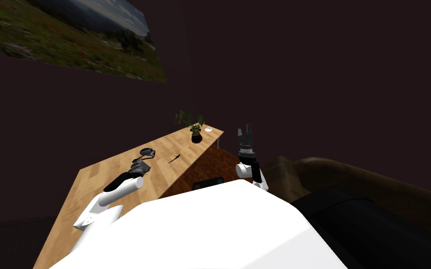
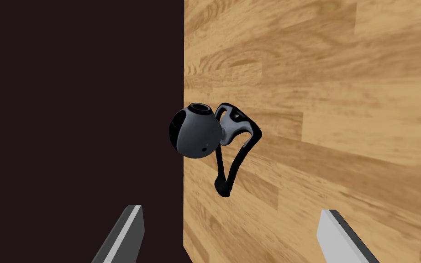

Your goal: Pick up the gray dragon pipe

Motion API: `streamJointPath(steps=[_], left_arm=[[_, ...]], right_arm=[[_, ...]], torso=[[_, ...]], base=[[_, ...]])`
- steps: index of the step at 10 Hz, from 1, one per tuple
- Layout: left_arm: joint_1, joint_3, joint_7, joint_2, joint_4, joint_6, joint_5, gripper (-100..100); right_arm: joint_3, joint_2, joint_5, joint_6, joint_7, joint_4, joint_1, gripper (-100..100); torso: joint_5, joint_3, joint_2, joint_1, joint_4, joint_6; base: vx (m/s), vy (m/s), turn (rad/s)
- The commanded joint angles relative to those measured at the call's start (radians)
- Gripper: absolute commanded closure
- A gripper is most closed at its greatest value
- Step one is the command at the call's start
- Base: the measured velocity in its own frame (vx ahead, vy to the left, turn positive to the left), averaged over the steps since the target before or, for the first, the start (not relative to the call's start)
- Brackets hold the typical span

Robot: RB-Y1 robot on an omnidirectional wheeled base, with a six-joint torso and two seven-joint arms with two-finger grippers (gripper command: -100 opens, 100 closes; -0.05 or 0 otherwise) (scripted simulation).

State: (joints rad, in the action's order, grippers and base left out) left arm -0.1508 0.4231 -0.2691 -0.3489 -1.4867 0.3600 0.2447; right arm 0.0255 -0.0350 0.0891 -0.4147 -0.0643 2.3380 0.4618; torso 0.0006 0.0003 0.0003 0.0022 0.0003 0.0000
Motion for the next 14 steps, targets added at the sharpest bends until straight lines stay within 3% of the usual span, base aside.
streamJointPath(steps=[1, 2, 3, 5, 6, 7, 14], left_arm=[[0.015, 0.008, -0.004, -0.009, 0.044, 0.044, 0.010, -100], [0.015, 0.008, -0.004, -0.009, 0.044, 0.044, 0.010, -100], [0.041, 0.021, -0.010, -0.021, 0.075, 0.096, 0.026, -100], [0.041, 0.021, -0.010, -0.021, 0.098, 0.096, 0.026, -100], [0.067, 0.033, -0.016, -0.034, 0.136, 0.148, 0.041, -100], [0.067, 0.033, -0.016, -0.034, 0.151, 0.148, 0.041, -100], [0.175, 0.062, -0.039, -0.086, 0.344, 0.329, 0.100, -100]], right_arm=[[0.000, 0.000, 0.000, 0.000, 0.000, 0.000, 0.000, 0], [0.000, 0.000, 0.000, 0.000, 0.000, 0.000, 0.000, 0], [0.000, 0.000, 0.000, 0.000, 0.000, 0.000, 0.000, 0], [0.000, 0.000, 0.000, 0.000, 0.000, 0.000, 0.000, 0], [0.000, 0.000, 0.000, 0.000, 0.000, 0.000, 0.000, 0], [0.000, 0.000, 0.000, 0.000, 0.000, 0.000, 0.000, 0], [0.000, 0.000, 0.000, 0.000, 0.000, 0.000, 0.000, 0]], torso=[[0.000, 0.000, 0.000, 0.000, 0.000, 0.000], [0.000, 0.000, 0.000, 0.000, 0.000, -0.001], [0.000, -0.001, -0.001, 0.000, 0.000, -0.001], [0.000, -0.001, -0.001, 0.000, 0.000, -0.001], [0.000, -0.001, -0.002, -0.001, 0.000, -0.001], [0.000, -0.001, -0.002, -0.001, 0.000, 0.000], [0.000, -0.001, -0.002, -0.001, -0.001, -0.001]], base=[[-0.026, 0.021, -0.073], [-0.007, 0.014, 0.024], [-0.012, 0.018, -0.151], [-0.012, 0.016, -0.055], [-0.013, 0.011, -0.156], [-0.014, 0.018, -0.105], [-0.009, 0.014, -0.124]])
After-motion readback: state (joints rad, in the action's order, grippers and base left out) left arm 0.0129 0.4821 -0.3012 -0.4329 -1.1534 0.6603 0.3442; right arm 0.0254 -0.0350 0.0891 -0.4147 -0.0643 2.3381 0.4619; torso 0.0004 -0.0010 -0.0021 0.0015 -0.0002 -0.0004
